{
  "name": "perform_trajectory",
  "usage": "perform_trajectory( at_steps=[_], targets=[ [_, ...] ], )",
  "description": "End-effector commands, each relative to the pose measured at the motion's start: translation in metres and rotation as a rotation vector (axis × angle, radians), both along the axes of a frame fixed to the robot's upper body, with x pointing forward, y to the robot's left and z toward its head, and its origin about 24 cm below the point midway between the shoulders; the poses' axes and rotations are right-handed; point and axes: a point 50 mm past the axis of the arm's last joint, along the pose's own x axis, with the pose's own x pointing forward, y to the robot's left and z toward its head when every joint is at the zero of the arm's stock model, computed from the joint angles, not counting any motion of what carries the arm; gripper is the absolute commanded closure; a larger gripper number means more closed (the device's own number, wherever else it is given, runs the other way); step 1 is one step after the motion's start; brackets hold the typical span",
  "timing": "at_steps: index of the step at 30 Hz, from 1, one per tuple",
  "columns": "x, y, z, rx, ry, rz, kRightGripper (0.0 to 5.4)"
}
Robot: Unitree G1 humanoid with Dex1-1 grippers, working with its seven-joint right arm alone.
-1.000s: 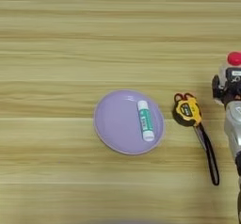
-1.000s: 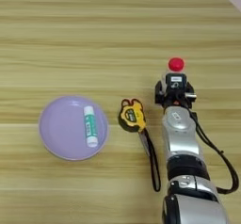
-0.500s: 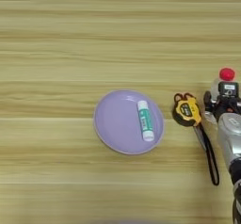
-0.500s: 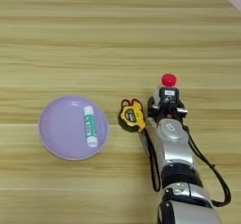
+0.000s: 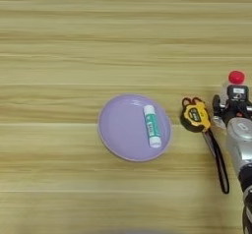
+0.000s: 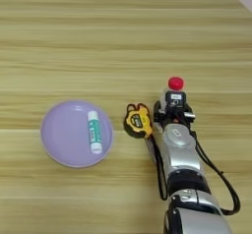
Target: Move the objects on the table
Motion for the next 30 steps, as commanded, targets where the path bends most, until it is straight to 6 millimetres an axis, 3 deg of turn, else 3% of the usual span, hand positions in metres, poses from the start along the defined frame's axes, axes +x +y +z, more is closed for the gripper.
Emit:
perform_trajectory(
  at_steps=[1,17,30],
  targets=[
    [0.0234,-0.0054,0.0410,-0.067,-0.148,0.011,1.48],
    [0.0222,-0.0026,0.0435,-0.068,-0.167,0.013,0.03],
    [0.0194,0.0025,0.0452,-0.048,-0.179,0.027,0.03]
  ],
)
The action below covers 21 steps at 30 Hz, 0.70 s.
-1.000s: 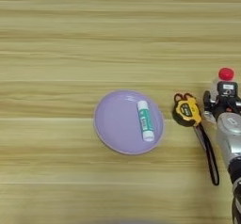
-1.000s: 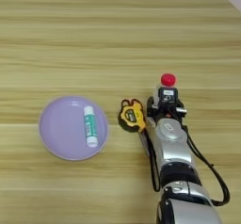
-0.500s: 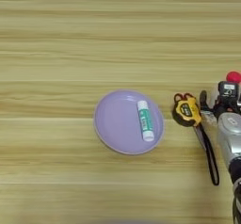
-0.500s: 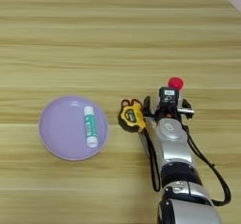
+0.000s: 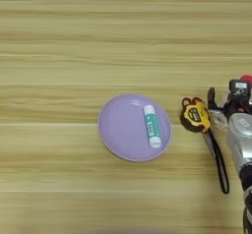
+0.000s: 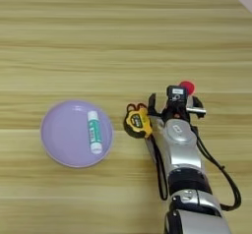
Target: Move the objects on the table
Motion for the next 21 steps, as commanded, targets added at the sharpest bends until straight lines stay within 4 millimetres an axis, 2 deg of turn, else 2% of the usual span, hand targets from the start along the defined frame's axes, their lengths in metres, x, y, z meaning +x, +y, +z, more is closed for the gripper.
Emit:
perform_trajectory(
  at_steps=[1,21],
  targets=[
    [0.0155,0.0018,0.0320,-0.024,-0.120,0.027,0.03],
    [0.0088,0.0020,0.0377,-0.020,-0.150,0.009,0.03]
  ],
)
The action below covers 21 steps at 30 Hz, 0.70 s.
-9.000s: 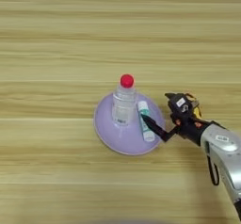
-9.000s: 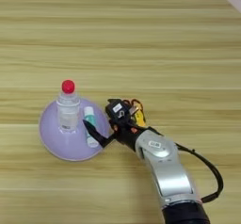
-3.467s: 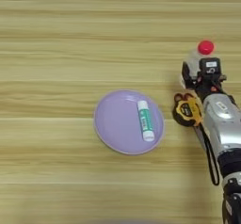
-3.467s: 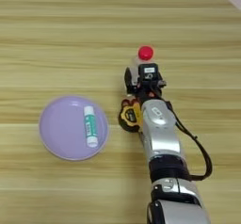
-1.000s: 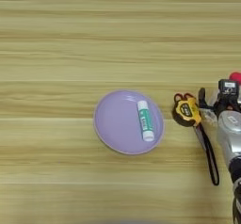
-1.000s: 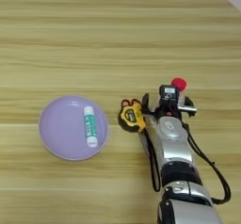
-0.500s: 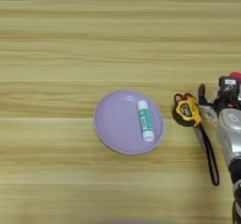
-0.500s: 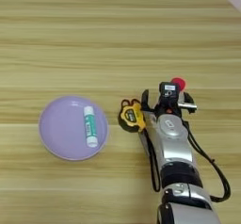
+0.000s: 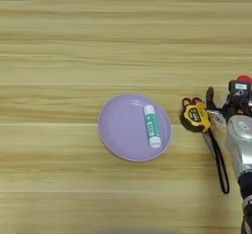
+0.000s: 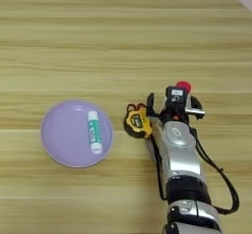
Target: Move the objects on the table
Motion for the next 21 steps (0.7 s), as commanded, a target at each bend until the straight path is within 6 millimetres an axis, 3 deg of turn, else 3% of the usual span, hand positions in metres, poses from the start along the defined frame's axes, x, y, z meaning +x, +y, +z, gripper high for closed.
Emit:
perform_trajectory(
  at_steps=[1,21],
  targets=[
    [0.016,-0.006,0.032,-0.038,-0.116,-0.001,0.03],
    [0.017,-0.019,0.043,-0.059,-0.171,-0.058,0.03]
  ],
)
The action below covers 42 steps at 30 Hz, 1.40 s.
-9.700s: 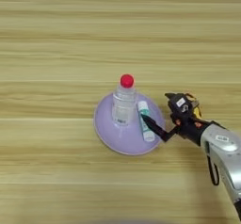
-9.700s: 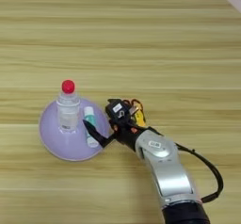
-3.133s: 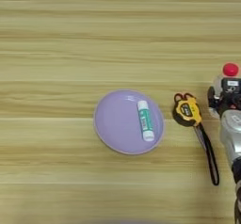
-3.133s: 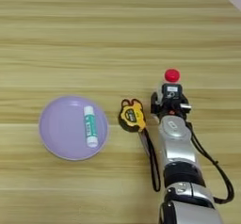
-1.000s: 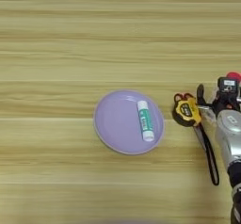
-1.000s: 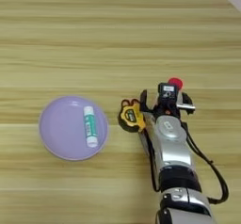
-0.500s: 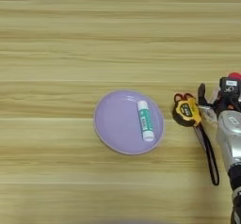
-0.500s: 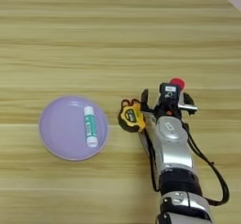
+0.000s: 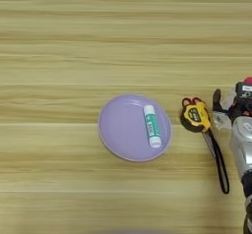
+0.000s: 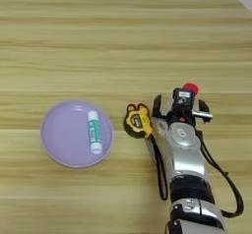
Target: Move the objects on the table
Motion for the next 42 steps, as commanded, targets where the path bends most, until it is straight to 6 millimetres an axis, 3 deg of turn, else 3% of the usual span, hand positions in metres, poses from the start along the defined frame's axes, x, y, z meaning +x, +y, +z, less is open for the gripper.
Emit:
perform_trajectory(
  at_steps=[1,26,35,42],
  targets=[
    [0.019,-0.007,0.045,-0.057,-0.183,0.004,0.03],
    [0.015,-0.004,0.077,-0.072,-0.386,0.015,0.03],
    [0.010,-0.008,0.099,-0.126,-0.474,0.003,0.03],
    [0.006,0.009,0.110,-0.097,-0.506,0.101,0.03]
  ],
)
